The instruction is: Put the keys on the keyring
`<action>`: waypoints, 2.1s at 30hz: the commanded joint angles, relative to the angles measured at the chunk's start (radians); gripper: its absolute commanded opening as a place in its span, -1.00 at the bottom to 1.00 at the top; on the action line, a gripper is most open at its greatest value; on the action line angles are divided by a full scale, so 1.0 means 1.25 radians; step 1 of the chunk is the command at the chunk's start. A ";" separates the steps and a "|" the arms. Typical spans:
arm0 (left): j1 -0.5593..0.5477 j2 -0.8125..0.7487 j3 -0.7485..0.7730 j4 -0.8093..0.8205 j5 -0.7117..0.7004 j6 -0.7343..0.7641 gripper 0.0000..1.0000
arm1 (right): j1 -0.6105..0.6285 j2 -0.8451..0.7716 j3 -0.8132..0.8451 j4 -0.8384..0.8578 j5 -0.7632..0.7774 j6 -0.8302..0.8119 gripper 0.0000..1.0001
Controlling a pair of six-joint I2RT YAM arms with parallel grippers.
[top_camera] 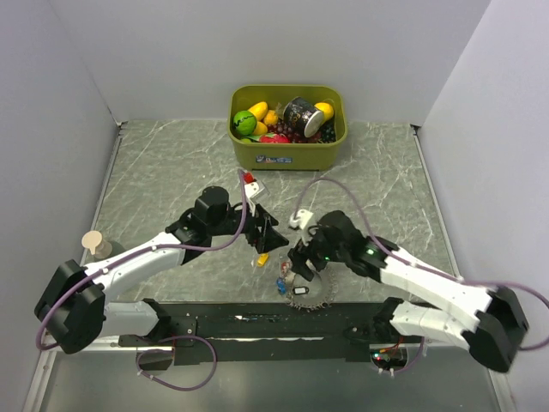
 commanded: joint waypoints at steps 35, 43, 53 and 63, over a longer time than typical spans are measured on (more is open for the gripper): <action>-0.011 0.464 0.271 -0.204 0.108 -0.024 0.54 | -0.270 -0.018 -0.105 -0.261 0.005 0.568 -0.08; -0.025 0.513 0.302 -0.280 0.097 0.003 0.39 | -0.270 0.027 -0.132 -0.233 -0.007 0.578 -0.03; -0.040 0.577 0.334 -0.287 0.137 -0.002 -0.02 | -0.267 0.110 -0.139 -0.143 -0.028 0.580 -0.06; -0.041 0.609 0.355 -0.268 0.163 -0.014 -0.54 | -0.269 0.224 -0.088 -0.080 0.034 0.549 -0.07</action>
